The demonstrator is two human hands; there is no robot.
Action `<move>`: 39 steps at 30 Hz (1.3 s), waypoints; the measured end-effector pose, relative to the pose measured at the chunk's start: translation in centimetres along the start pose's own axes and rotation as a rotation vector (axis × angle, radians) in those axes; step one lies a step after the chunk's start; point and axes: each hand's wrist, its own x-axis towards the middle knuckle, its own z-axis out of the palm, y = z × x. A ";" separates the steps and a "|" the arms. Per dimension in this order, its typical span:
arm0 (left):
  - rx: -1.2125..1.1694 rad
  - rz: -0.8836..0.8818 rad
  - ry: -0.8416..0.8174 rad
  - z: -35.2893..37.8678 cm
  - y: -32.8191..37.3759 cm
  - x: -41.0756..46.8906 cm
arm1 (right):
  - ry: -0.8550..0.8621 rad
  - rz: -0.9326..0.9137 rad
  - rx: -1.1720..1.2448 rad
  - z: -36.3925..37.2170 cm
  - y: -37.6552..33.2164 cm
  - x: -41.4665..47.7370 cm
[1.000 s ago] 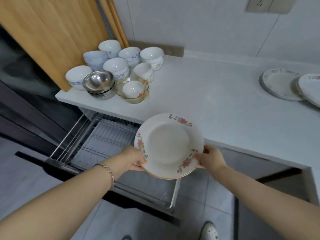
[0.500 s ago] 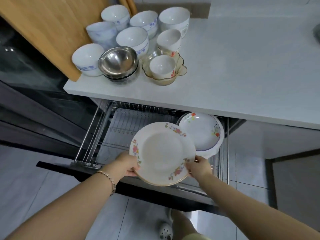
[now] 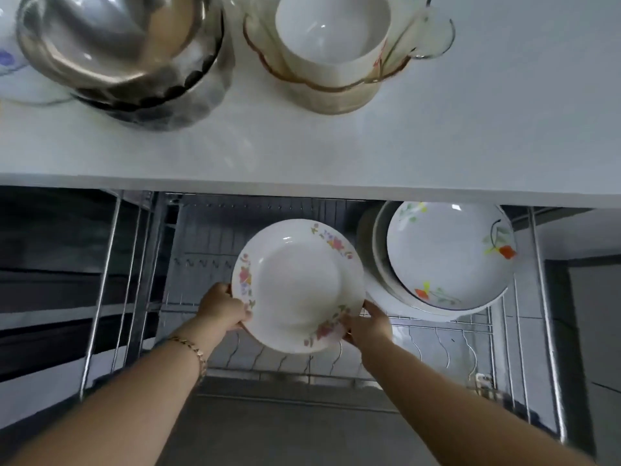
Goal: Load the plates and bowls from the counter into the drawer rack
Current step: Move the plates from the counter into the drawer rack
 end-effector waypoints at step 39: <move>-0.083 0.231 -0.474 14.5 13.6 -8.3 | 0.285 -0.116 0.377 -12.8 -3.6 0.0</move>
